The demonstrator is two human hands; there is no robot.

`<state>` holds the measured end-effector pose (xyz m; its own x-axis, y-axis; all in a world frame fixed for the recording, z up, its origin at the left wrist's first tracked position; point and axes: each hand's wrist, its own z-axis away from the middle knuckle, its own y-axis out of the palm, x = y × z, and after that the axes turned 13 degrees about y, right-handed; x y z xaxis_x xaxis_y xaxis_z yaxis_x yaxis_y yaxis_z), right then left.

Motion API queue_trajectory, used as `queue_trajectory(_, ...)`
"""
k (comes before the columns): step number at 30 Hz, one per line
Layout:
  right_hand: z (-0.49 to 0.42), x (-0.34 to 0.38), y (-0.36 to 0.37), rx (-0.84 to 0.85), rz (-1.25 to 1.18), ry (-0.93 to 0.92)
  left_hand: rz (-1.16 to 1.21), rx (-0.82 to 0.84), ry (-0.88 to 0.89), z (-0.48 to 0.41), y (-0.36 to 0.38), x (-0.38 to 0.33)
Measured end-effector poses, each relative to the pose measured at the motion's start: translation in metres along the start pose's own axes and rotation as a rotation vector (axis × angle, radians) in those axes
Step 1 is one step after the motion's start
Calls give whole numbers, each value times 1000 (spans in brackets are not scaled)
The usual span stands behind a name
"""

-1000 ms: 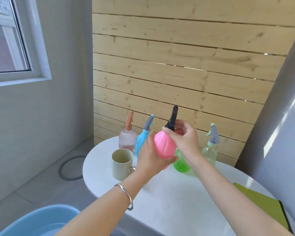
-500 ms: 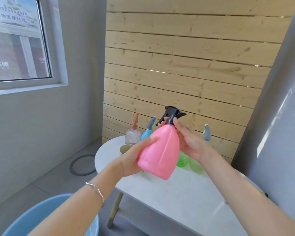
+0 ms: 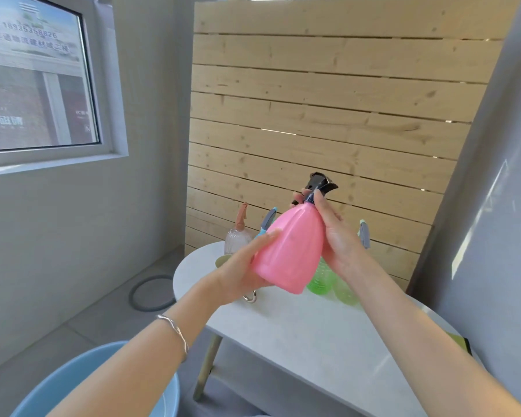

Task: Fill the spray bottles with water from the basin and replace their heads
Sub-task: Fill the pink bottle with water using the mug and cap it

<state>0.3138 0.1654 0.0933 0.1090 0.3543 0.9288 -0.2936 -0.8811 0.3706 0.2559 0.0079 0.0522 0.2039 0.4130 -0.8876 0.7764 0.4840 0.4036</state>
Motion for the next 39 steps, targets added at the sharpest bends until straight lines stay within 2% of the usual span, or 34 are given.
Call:
queue_trajectory(1, 0, -1, 1, -3, -20, -12, 17, 25, -15, 0, -1, 2)
queue_trajectory(3, -2, -5, 4, -51, -88, -62, -186, -67, 68, -6, -1, 10)
queue_trajectory(6, -1, -11, 8, -145, -79, -136, -581, -396, 423, -9, 3, 14)
queue_trajectory(8, -1, -16, 11, -177, -45, -154, -705, -339, 516, -7, 0, 15)
queue_trajectory(11, -1, -21, 16, -146, -20, -115, -793, -139, 400, 0, 1, 19)
queue_trajectory(14, 0, -23, 20, -71, 5, -22, -1040, -217, 361, -1, -4, 23)
queue_trajectory(16, -1, -22, 19, -37, 33, 7, -1016, -248, 348, -1, -8, 21)
queue_trajectory(18, -3, -20, 14, -24, 24, 19, -887, -166, 273, -2, -10, 17)
queue_trajectory(21, -6, -16, 6, 4, -65, 44, -586, 4, 64, -2, -12, 5)
queue_trajectory(25, -12, 0, -12, 26, -128, -55, -201, 80, -162, 0, -32, -1)
queue_trajectory(27, -16, 10, -25, -41, -139, -118, -252, 102, -183, 1, -39, 7)
queue_trajectory(31, -22, 9, -52, -153, -114, -197, -639, 57, -123, 6, -50, 26)
queue_trajectory(34, -26, -1, -69, -250, -47, -249, -736, 16, -107, 12, -64, 43)
queue_trajectory(37, -31, -30, -81, -369, 343, -260, -780, -75, -51, 16, -75, 57)
queue_trajectory(39, -38, -68, -91, -359, 659, -188, -782, -151, -6, 17, -78, 64)
